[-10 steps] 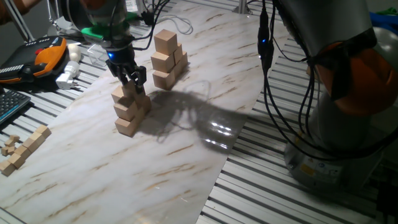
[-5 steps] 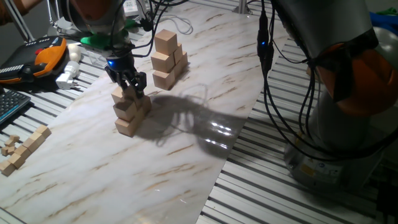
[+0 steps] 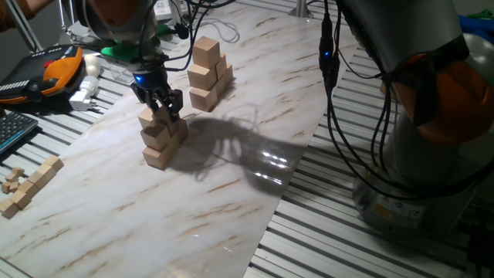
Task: Stack the blocks into a pyramid shape
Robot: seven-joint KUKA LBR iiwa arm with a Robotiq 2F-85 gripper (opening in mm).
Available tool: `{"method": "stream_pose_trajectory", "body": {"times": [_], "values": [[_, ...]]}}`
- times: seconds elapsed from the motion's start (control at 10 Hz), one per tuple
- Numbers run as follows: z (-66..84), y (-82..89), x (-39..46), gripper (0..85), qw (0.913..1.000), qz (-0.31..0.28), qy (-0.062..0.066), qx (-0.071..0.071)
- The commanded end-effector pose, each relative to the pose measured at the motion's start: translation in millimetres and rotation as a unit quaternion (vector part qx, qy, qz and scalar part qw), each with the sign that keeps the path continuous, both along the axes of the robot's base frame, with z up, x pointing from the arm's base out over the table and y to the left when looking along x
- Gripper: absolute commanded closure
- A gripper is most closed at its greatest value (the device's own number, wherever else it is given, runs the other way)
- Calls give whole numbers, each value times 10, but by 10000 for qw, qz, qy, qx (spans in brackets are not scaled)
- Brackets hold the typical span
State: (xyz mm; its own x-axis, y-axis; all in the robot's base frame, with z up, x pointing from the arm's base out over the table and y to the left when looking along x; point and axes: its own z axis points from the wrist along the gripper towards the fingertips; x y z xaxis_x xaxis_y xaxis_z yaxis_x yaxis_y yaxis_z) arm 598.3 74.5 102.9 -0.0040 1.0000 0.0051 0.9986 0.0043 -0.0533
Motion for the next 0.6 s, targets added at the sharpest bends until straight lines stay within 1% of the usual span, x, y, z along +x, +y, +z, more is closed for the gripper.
{"method": "stream_pose_trajectory", "body": {"times": [0.0,0.2,0.4,0.5], "values": [[-5,6,0,850,10000,6,-8,14],[-26,29,-2,850,10000,-63,-46,18],[-50,43,-9,850,9999,-79,-54,-36],[-59,42,-12,680,9999,-71,-69,-51]]}}
